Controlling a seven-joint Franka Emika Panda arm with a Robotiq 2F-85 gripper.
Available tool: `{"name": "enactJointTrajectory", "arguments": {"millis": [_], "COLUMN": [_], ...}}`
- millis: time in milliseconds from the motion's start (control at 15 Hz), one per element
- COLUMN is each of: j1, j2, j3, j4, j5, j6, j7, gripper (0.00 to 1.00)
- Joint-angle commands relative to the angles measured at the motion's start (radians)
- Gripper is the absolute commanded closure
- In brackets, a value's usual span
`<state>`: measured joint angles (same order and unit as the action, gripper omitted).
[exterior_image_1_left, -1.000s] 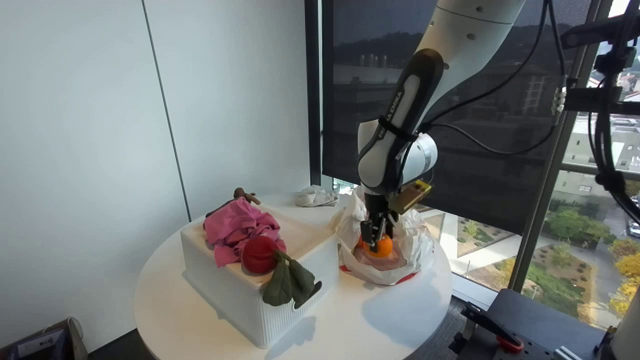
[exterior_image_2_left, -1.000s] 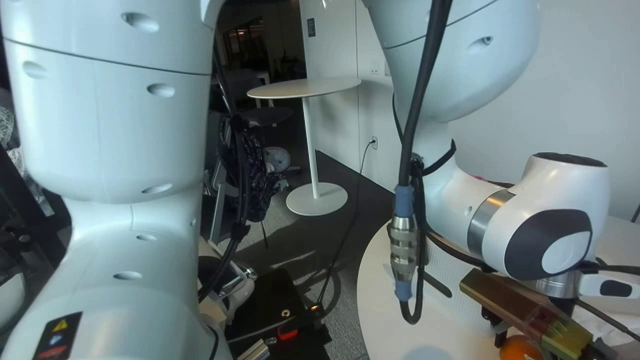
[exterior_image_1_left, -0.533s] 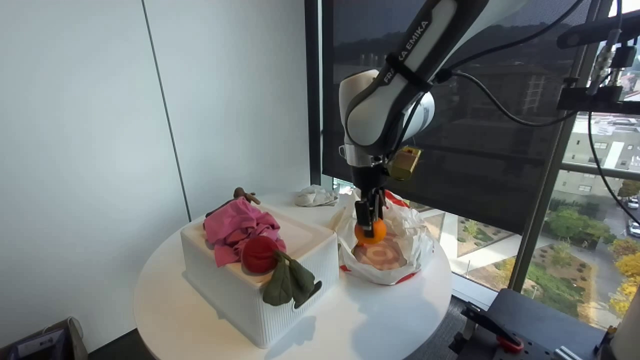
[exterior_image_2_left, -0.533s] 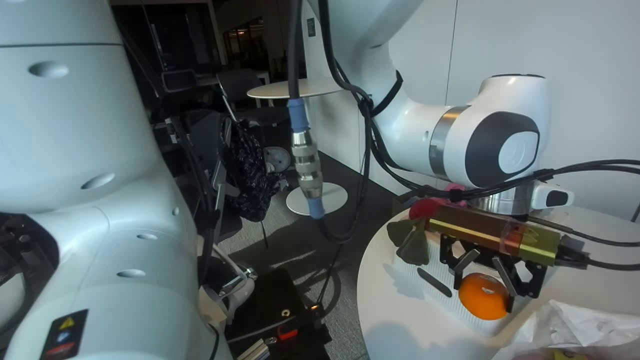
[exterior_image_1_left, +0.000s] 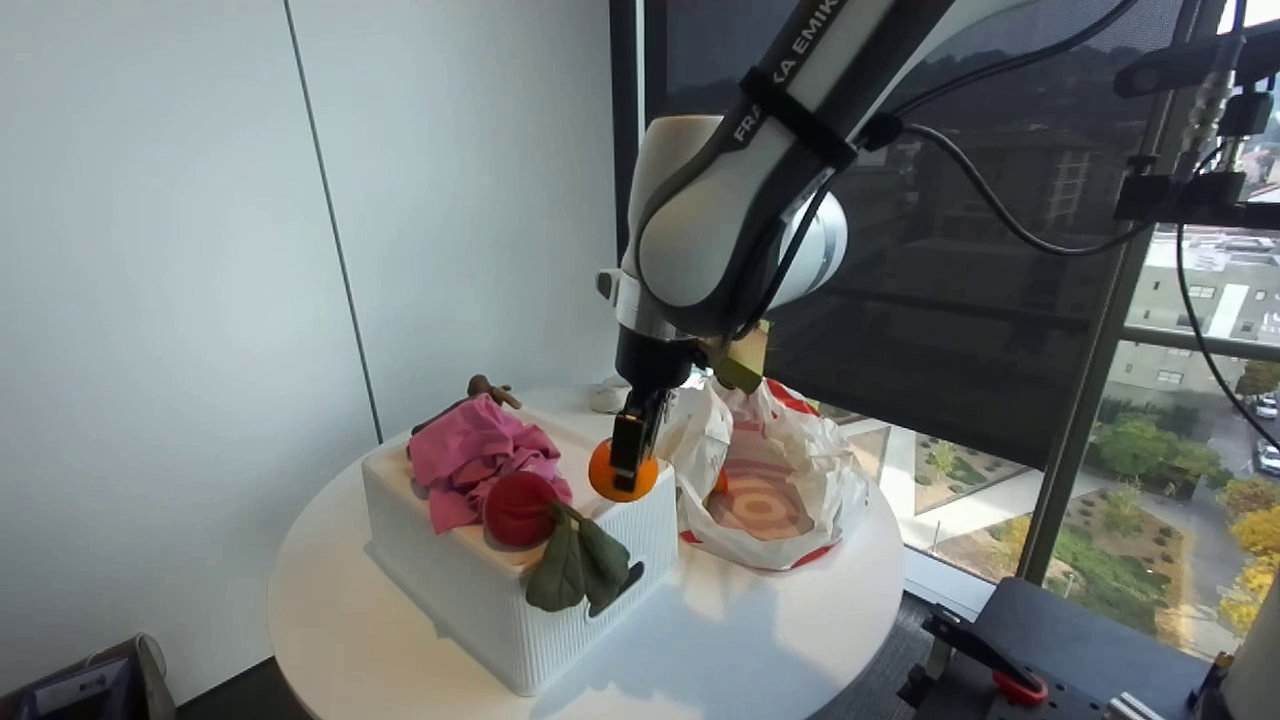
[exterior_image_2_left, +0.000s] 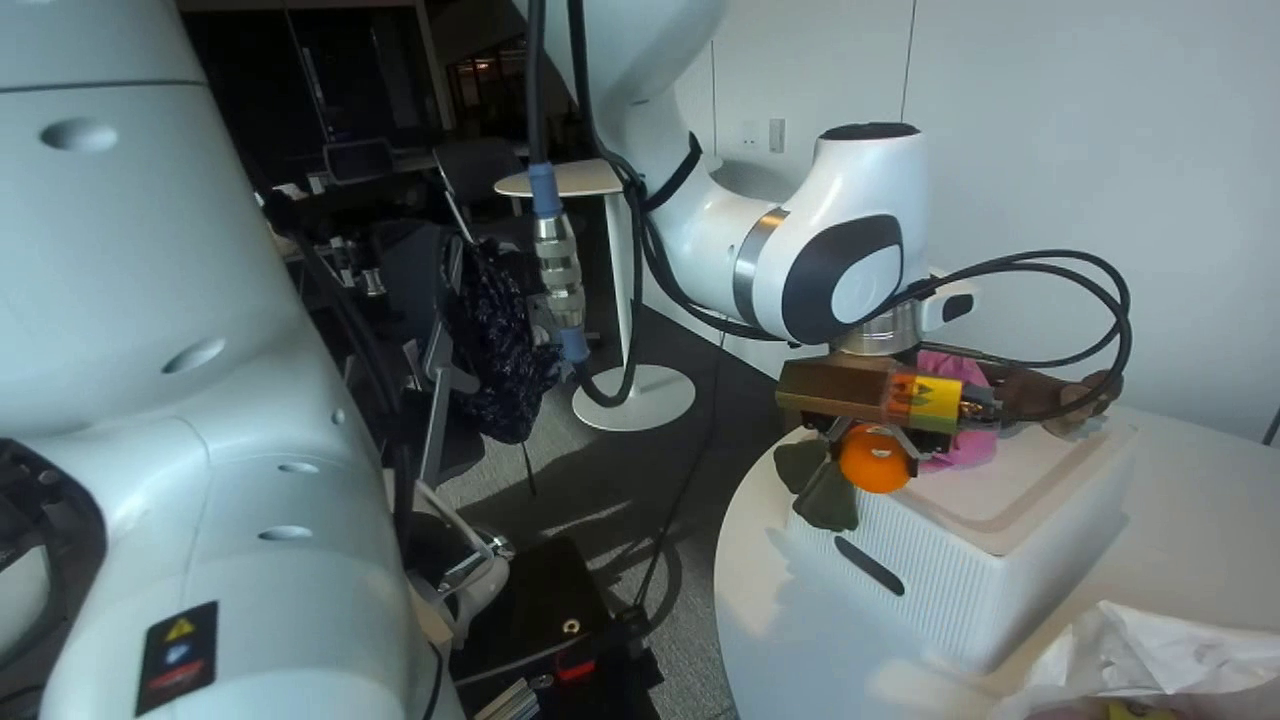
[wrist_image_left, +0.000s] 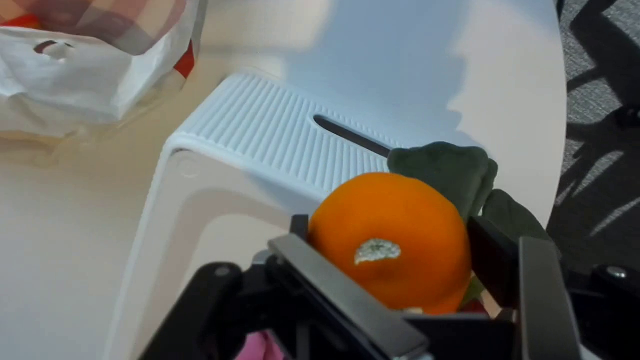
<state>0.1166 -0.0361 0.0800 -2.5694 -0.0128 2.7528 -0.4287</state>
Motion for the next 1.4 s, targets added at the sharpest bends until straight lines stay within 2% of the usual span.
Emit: {"name": "enactJointTrajectory", "arguments": {"millis": [0,267,467,667,733,867,1067,1267,1333], "j1": [0.025,0.008,0.04,0.052,0.053,0.053,0.06,0.091,0.106], "j2": [0.073,0.175,0.223,0.254,0.26,0.266,0.261,0.251,0.243], "j3": [0.03,0.023,-0.051,-0.091,-0.095,-0.094,-0.11,-0.203,-0.253], "j4": [0.014,0.052,0.081,0.108,0.114,0.121,0.129,0.148,0.157], "j5": [-0.007,-0.149,-0.237,-0.257,-0.251,-0.237,-0.244,-0.275,-0.29], "j6": [0.167,0.32,0.376,0.399,0.4,0.395,0.392,0.385,0.359], "j7": [-0.011,0.039,0.06,0.06,0.06,0.057,0.061,0.083,0.095], "gripper": [0.46,0.46,0.46,0.46,0.05,0.0,0.0,0.0,0.0]}}
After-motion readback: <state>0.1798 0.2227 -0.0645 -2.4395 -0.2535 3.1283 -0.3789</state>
